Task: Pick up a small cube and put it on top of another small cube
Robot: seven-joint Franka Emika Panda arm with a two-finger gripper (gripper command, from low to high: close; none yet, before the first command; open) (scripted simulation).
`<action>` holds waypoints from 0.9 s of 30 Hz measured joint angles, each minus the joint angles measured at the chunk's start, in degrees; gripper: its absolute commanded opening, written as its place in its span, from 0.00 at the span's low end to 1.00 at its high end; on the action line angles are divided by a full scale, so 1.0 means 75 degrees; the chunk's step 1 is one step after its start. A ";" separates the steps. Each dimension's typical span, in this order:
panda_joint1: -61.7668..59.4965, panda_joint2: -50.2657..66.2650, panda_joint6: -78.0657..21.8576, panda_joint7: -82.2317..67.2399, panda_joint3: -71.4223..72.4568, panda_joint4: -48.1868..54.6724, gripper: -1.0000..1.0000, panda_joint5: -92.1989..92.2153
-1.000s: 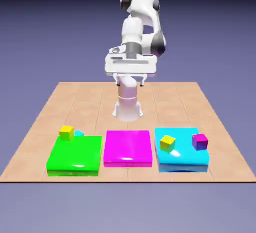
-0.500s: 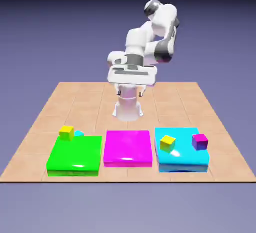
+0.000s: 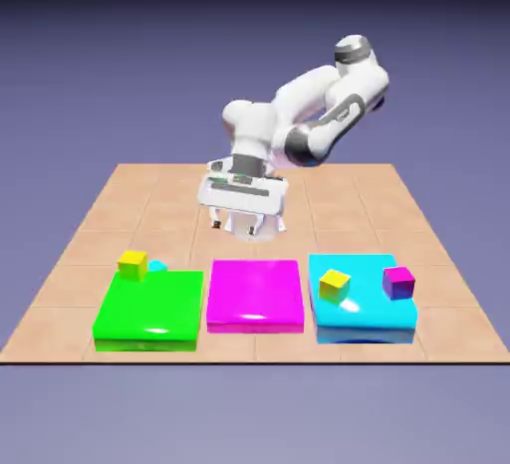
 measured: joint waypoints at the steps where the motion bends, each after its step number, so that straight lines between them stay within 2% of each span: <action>1: -0.0198 -0.0124 -0.0122 -0.0112 0.0267 -0.0028 0.50 0.0332; 22: -0.4079 -0.2552 -0.2505 -0.2302 0.5504 -0.0580 0.50 0.6849; 27: -0.5148 -0.3271 -0.2318 -0.2574 0.6188 0.0802 0.50 0.7699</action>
